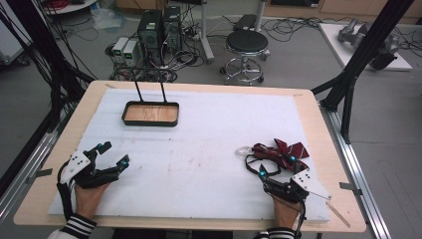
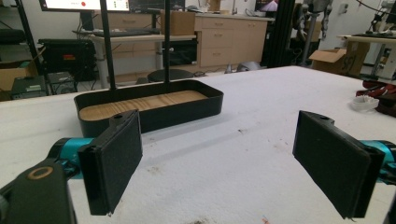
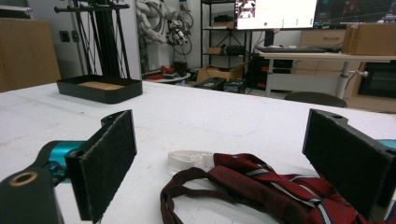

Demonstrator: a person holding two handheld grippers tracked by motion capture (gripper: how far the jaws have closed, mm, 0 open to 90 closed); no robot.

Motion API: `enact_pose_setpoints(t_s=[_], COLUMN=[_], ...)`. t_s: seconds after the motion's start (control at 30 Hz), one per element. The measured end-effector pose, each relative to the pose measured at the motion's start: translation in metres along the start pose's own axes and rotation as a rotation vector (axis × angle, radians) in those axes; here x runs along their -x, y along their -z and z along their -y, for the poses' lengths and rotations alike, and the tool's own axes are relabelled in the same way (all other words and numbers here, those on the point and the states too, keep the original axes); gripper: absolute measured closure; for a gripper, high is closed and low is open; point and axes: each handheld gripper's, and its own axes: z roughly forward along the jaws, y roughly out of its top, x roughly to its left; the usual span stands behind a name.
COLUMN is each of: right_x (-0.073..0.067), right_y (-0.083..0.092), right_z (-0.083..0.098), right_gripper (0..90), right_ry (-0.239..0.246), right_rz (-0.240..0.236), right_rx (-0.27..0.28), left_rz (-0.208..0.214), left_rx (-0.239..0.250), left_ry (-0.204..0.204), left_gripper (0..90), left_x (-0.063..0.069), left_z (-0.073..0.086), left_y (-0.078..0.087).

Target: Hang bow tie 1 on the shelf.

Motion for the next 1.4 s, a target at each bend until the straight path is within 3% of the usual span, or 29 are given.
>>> enact_pose_setpoints(t_s=[0.47, 0.83, 1.13, 1.27, 1.4], right_x=[0.0, 0.001, 0.01, 0.019, 0.031], right_y=[0.0, -0.002, -0.002, -0.001, -0.002], right_z=[0.0, -0.002, -0.024, -0.036, -0.049], right_gripper=[8.9, 8.9, 9.0, 9.0, 9.0], right_ry=[0.009, -0.013, 0.002, -0.02, -0.038], right_rz=[0.002, 0.001, -0.003, 0.019, 0.039], right_rx=[0.007, -0.018, -0.06, -0.061, -0.102], left_rz=[0.002, 0.005, 0.003, 0.005, 0.006], left_rx=[0.005, 0.008, 0.001, 0.002, 0.004], left_ry=[0.0, 0.005, 0.001, 0.003, 0.001], left_gripper=[16.2, 16.3, 16.4, 16.4, 16.4], left_x=[0.0, -0.001, 0.0, 0.0, 0.0], left_z=[0.0, 0.0, 0.0, 0.0, 0.0], left_y=[0.0, 0.001, 0.0, 0.0, 0.0])
